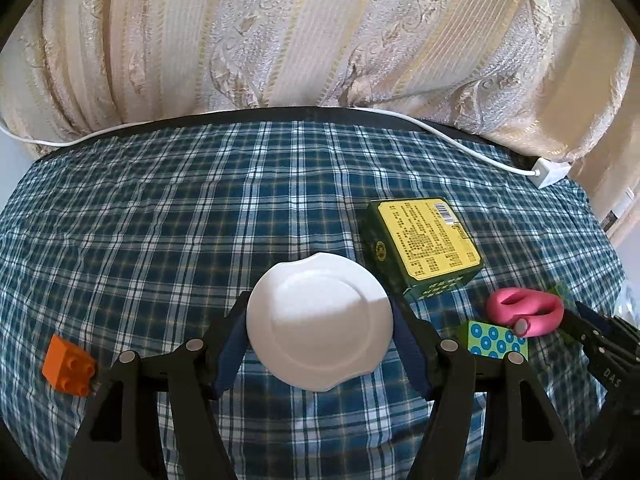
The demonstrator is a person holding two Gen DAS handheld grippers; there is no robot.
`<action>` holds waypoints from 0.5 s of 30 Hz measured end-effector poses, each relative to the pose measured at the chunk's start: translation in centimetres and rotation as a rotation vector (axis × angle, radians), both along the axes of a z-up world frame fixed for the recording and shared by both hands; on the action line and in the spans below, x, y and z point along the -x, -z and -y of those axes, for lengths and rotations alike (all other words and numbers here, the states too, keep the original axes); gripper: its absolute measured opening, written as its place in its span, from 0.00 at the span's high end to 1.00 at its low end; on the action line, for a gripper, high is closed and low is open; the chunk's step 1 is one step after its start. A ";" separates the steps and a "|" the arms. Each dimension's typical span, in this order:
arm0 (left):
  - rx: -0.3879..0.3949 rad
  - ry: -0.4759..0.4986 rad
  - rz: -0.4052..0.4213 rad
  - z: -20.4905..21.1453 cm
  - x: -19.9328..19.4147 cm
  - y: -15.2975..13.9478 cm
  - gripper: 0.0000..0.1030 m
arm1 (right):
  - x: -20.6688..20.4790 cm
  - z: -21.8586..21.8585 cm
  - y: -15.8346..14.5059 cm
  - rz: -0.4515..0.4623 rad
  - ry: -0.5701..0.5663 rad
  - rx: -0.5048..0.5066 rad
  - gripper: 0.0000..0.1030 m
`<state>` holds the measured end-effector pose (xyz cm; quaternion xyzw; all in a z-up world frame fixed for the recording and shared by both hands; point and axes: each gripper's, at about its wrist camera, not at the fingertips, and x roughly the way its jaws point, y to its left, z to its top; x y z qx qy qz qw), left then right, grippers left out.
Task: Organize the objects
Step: 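Move the right gripper to the green blue-dotted block and grasp it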
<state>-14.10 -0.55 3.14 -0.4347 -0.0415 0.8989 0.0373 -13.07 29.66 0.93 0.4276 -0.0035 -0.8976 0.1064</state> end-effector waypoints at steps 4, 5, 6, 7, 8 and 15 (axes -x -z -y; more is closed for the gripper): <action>-0.006 0.001 -0.006 -0.2 -0.1 -0.2 0.35 | -0.5 0.1 0.0 -0.001 -0.006 -0.005 0.69; -0.008 0.002 -0.009 -0.2 -0.2 -0.4 0.35 | -0.7 0.1 0.0 0.000 -0.004 -0.004 0.69; -0.010 0.003 -0.013 -0.2 -0.3 -0.5 0.35 | -1.0 0.0 -0.1 0.001 -0.001 0.000 0.69; -0.012 0.005 -0.015 -0.3 -0.4 -0.6 0.35 | -1.3 -0.1 -0.2 0.001 0.003 0.004 0.69; -0.013 0.007 -0.019 -0.3 -0.6 -0.8 0.35 | -1.6 -0.2 -0.4 -0.002 0.007 0.008 0.69; -0.020 0.041 -0.038 -1.5 -1.5 -1.7 0.35 | -3.8 -0.8 -1.9 -0.031 0.028 0.044 0.69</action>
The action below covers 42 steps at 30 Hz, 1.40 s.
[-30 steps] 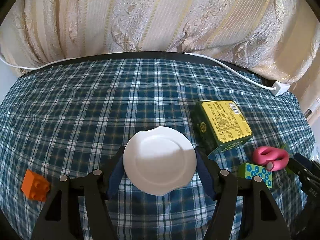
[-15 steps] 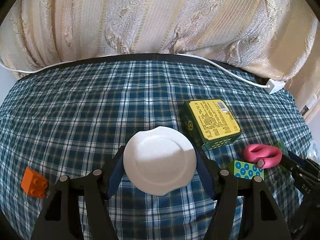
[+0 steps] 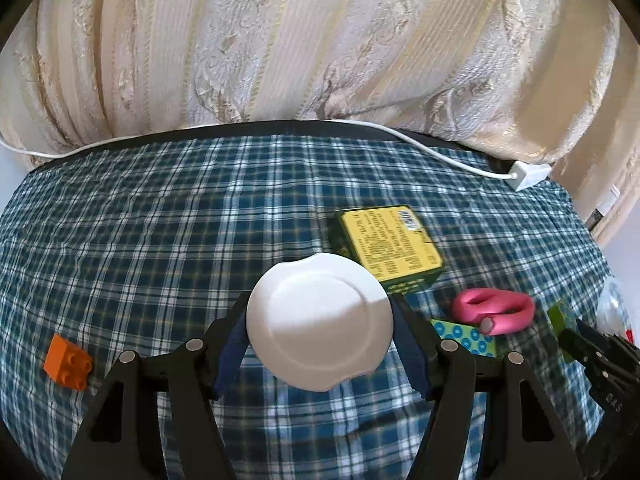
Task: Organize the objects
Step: 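Move the right gripper to the green blue-dotted block and grasp it, then carry the green dotted block with the right gripper while the left carries the white lid to the bowl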
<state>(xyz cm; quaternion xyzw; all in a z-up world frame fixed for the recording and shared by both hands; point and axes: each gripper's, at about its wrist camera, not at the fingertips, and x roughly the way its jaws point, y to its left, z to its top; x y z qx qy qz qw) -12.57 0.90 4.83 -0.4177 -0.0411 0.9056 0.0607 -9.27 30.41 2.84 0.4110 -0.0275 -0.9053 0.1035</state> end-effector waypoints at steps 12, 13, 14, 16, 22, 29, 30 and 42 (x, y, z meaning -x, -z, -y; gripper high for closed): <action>0.006 0.069 -0.019 -2.7 -1.1 -0.6 0.35 | -4.1 -0.8 -1.6 -0.032 0.032 0.053 0.69; 0.007 0.073 -0.022 -2.8 -1.2 -0.8 0.35 | -4.4 -0.9 -1.7 -0.034 0.035 0.057 0.69; 0.012 0.075 -0.027 -3.0 -1.4 -0.9 0.35 | -4.7 -1.0 -1.8 -0.036 0.038 0.060 0.69; 0.029 0.078 -0.044 -3.2 -1.7 -1.2 0.35 | -5.3 -1.2 -2.1 -0.040 0.045 0.065 0.69; 0.033 0.104 -0.064 -3.9 -2.5 -1.9 0.35 | -7.1 -1.8 -2.9 -0.057 0.060 0.071 0.69; 0.034 0.148 -0.083 -5.2 -3.6 -2.6 0.35 | -8.9 -2.7 -4.0 -0.084 0.083 0.080 0.69; 0.034 0.155 -0.085 -5.4 -3.8 -2.7 0.35 | -9.1 -2.7 -4.1 -0.087 0.086 0.081 0.69; 0.031 0.233 -0.098 -8.0 -6.0 -3.2 0.35 | -12.1 -6.0 -4.2 -0.094 0.171 0.093 0.69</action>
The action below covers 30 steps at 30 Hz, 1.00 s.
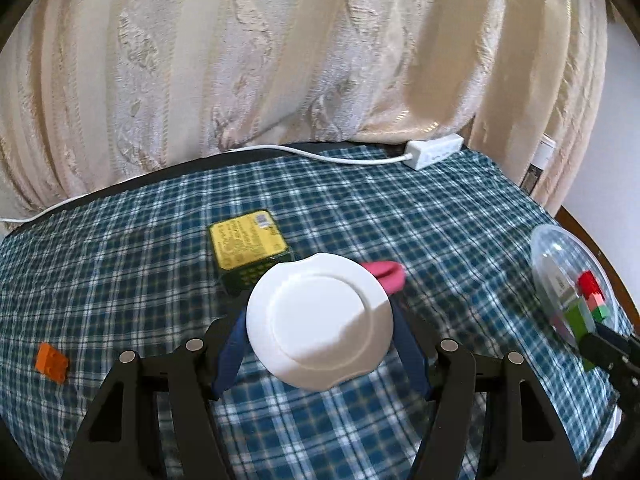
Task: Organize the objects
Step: 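Carry the green dotted block with the right gripper while the left carries the white lid to the bowl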
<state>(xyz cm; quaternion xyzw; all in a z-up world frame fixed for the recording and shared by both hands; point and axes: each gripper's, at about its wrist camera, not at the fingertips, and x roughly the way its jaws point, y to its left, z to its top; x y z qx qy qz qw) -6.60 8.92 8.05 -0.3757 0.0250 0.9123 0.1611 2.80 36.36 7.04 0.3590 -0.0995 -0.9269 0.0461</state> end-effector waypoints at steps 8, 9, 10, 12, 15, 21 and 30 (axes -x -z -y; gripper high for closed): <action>-0.015 0.019 0.020 -1.3 -1.0 0.1 0.35 | -1.5 -3.4 -0.6 -0.027 0.078 0.017 0.69; -0.017 0.021 0.023 -1.5 -1.0 0.1 0.35 | -1.7 -3.8 -0.6 -0.028 0.087 0.019 0.69; -0.018 0.024 0.026 -1.7 -1.1 0.1 0.35 | -1.8 -4.4 -0.6 -0.030 0.102 0.021 0.69; -0.017 0.032 0.033 -2.2 -1.3 0.2 0.35 | -2.0 -5.4 -0.6 -0.032 0.126 0.026 0.69; -0.013 0.048 0.040 -3.3 -1.5 0.3 0.35 | -2.4 -7.1 -0.5 -0.036 0.164 0.037 0.69; -0.008 0.079 0.042 -5.4 -1.9 0.0 0.35 | -2.8 -10.3 -0.6 -0.052 0.231 0.045 0.69; 0.000 0.138 0.049 -9.2 -2.9 -0.2 0.35 | -2.6 -14.6 0.5 -0.044 0.307 0.067 0.69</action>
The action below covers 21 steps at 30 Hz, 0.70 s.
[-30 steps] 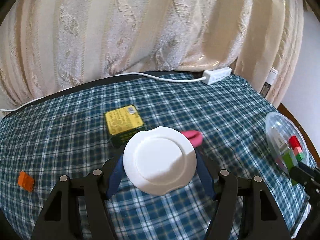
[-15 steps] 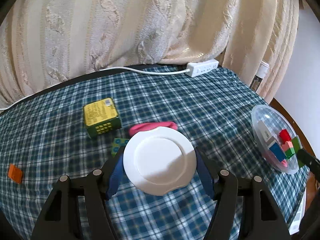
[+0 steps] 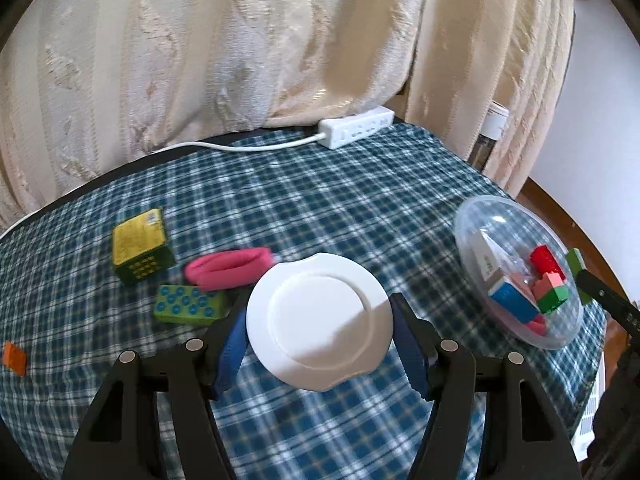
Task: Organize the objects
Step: 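Carry the green dotted block with the right gripper while the left carries the white lid to the bowl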
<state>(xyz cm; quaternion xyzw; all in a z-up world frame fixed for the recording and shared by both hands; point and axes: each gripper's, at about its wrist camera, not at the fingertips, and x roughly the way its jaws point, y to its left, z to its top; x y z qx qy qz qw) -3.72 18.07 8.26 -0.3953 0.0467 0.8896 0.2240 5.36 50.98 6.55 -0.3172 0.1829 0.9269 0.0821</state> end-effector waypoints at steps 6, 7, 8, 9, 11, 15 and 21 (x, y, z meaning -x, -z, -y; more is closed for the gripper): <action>-0.002 0.038 0.001 -2.4 -0.6 -0.4 0.35 | 0.5 -1.7 0.7 0.007 0.012 -0.001 0.69; -0.001 0.043 -0.001 -2.8 -0.6 -0.5 0.35 | 0.6 -2.0 0.8 0.008 0.013 0.000 0.69; 0.000 0.050 -0.003 -3.2 -0.7 -0.6 0.35 | 0.7 -2.2 0.8 0.008 0.015 0.002 0.69; 0.000 0.058 -0.005 -3.6 -0.8 -0.7 0.35 | 0.8 -2.4 0.9 0.008 0.016 0.006 0.69; 0.001 0.072 -0.008 -4.4 -0.9 -0.9 0.35 | 1.1 -2.9 1.1 0.009 0.018 0.012 0.69; 0.003 0.108 -0.013 -6.4 -1.3 -1.2 0.35 | 1.6 -3.6 1.4 0.009 0.015 0.017 0.69; -0.002 0.162 -0.012 -9.2 -1.5 -1.6 0.35 | 1.8 -4.5 1.8 0.010 0.013 0.025 0.69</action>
